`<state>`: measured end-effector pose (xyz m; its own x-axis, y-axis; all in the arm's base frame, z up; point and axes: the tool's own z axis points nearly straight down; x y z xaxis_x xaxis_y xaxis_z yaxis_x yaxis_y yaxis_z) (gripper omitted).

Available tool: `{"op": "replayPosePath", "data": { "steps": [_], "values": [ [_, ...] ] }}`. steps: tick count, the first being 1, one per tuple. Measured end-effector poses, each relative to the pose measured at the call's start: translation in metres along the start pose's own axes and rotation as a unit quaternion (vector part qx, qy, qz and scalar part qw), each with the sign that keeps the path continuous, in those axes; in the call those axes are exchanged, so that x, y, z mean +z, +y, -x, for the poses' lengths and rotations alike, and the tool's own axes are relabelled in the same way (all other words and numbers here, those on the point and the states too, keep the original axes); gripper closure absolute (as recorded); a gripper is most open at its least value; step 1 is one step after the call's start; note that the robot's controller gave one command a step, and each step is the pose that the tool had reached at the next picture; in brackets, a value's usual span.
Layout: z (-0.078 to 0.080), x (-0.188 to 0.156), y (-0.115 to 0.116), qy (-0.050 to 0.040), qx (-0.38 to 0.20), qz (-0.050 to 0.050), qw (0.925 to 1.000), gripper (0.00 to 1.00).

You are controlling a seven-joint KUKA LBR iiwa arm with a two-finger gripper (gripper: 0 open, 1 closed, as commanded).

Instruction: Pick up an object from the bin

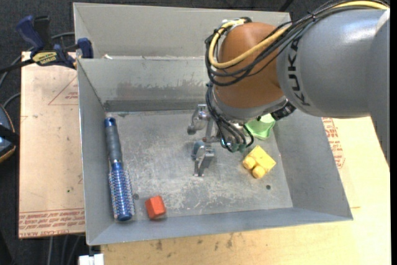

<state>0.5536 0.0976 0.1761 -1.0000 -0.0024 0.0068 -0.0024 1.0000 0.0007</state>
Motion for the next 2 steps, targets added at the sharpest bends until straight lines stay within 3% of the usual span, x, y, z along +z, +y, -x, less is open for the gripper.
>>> {"op": "replayPosePath", "data": {
  "steps": [1, 2],
  "values": [
    [0.027, 0.102, -0.036, -0.0062, -0.097, 0.002, 0.9953, 0.00],
    [0.044, 0.101, -0.071, -0.0086, -0.121, 0.002, 0.9926, 0.00]
  ]
}}
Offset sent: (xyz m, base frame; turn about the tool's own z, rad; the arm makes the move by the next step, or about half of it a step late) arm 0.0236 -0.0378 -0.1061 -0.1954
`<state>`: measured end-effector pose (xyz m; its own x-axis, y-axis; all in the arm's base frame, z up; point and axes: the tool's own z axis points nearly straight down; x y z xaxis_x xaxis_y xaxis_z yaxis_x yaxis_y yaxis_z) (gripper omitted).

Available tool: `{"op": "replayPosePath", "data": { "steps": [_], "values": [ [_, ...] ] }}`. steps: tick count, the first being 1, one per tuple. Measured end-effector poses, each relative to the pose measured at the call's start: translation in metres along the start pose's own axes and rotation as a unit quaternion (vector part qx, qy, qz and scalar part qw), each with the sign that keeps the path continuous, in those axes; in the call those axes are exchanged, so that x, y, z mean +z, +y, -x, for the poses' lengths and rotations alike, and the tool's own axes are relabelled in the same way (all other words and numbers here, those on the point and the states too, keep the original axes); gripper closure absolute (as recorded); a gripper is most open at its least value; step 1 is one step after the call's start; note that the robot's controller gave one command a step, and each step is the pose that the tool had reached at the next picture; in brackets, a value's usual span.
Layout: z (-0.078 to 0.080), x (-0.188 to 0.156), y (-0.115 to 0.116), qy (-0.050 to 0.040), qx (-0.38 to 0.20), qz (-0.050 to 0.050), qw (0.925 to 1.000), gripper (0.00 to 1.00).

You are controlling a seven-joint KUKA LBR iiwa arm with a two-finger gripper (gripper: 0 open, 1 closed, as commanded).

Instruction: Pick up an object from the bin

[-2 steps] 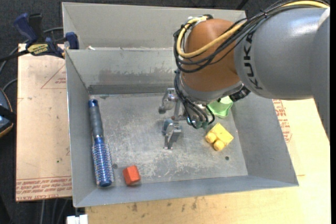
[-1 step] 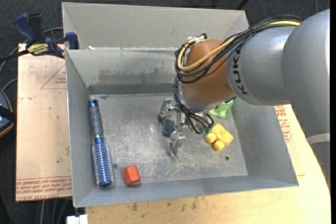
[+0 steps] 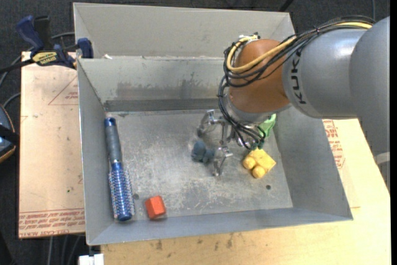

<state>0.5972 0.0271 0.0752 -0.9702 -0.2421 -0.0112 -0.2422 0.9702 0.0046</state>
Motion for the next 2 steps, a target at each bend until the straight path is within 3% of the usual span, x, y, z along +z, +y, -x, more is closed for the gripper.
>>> {"op": "replayPosePath", "data": {
  "steps": [1, 2],
  "values": [
    [0.000, -0.002, -0.001, 0.0010, 0.000, -0.002, 1.0000, 1.00],
    [-0.006, -0.174, 0.023, -0.0002, -0.082, -0.003, 0.9966, 1.00]
  ]
}}
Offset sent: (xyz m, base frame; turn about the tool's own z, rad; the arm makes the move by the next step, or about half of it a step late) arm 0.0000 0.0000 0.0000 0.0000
